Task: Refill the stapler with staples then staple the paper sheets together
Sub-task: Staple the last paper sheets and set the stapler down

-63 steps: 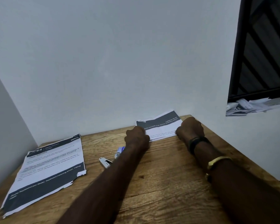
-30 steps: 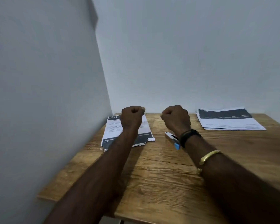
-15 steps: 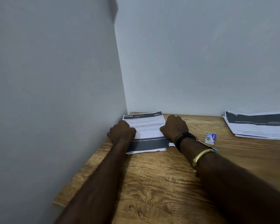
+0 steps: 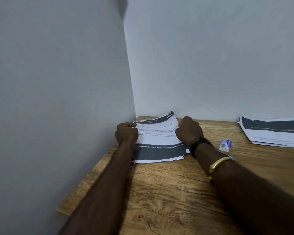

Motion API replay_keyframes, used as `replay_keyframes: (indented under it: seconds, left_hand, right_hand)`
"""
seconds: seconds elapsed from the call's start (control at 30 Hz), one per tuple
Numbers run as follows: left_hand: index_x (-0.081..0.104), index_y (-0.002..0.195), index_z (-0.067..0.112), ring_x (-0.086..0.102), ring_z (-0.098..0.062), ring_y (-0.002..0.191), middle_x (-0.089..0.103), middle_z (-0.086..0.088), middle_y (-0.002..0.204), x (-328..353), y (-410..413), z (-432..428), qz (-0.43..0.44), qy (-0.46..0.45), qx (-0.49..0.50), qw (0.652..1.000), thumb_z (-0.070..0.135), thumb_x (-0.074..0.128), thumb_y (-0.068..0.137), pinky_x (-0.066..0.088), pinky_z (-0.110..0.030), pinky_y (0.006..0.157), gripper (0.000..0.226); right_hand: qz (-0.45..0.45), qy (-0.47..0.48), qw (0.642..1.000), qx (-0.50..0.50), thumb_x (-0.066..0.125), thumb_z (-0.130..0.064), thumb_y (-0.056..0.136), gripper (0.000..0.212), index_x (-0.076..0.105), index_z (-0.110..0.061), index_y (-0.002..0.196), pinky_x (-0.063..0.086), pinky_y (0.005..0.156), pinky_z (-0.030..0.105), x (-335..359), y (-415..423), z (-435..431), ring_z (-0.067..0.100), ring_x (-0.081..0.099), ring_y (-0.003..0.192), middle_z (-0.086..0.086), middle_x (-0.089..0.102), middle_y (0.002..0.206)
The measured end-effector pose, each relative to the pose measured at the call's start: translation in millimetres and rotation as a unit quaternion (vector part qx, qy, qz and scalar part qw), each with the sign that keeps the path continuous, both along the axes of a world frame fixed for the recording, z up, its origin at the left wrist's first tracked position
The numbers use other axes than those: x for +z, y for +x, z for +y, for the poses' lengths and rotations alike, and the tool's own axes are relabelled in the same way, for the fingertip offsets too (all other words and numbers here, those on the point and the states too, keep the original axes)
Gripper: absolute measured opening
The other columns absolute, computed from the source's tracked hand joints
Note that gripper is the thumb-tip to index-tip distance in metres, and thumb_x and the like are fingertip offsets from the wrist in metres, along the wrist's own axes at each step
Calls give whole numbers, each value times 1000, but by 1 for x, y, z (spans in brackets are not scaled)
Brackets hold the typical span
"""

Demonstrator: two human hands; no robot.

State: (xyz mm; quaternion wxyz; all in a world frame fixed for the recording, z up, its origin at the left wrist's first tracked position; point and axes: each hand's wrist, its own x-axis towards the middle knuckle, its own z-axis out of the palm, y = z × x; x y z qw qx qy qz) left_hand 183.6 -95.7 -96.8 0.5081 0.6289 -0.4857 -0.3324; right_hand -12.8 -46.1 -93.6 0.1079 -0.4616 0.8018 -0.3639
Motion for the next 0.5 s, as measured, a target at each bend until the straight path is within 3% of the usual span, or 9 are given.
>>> replay_keyframes:
  seconds: [0.17, 0.27, 0.37, 0.5]
  left_hand:
    - [82, 94, 14, 76, -27, 95, 80, -9, 98, -10, 4, -7, 102, -9, -31, 994, 4, 82, 73, 59, -40, 98, 23]
    - [80, 94, 10, 75, -36, 98, 78, -18, 100, -12, 2, -3, 168, -8, -71, 983, 2, 82, 75, 58, -49, 98, 20]
    - [77, 93, 5, 72, -44, 103, 75, -27, 105, -9, -4, 7, 237, -10, -113, 965, -6, 76, 80, 56, -58, 98, 16]
    - [74, 97, 3, 71, -32, 83, 73, -28, 102, -4, -18, 27, 261, -9, -171, 950, -7, 74, 83, 58, -53, 93, 17]
  right_hand:
    - [-63, -115, 991, 8, 58, -4, 82, 24, 62, -19, 100, 44, 78, 31, 5, -12, 13, 32, 62, 104, 0, 63, 102]
    - [-92, -154, 984, 0, 61, -1, 81, 24, 69, -21, 90, 43, 76, 26, 10, -24, 24, 21, 67, 101, -7, 65, 98]
    - [-105, -159, 982, 9, 60, -1, 81, 33, 76, -25, 96, 49, 82, 25, 13, -37, 32, 22, 67, 100, 1, 73, 105]
    - [-142, -167, 975, 26, 59, 2, 85, 40, 79, -24, 108, 44, 85, 20, 12, -51, 46, 18, 64, 101, 2, 73, 113]
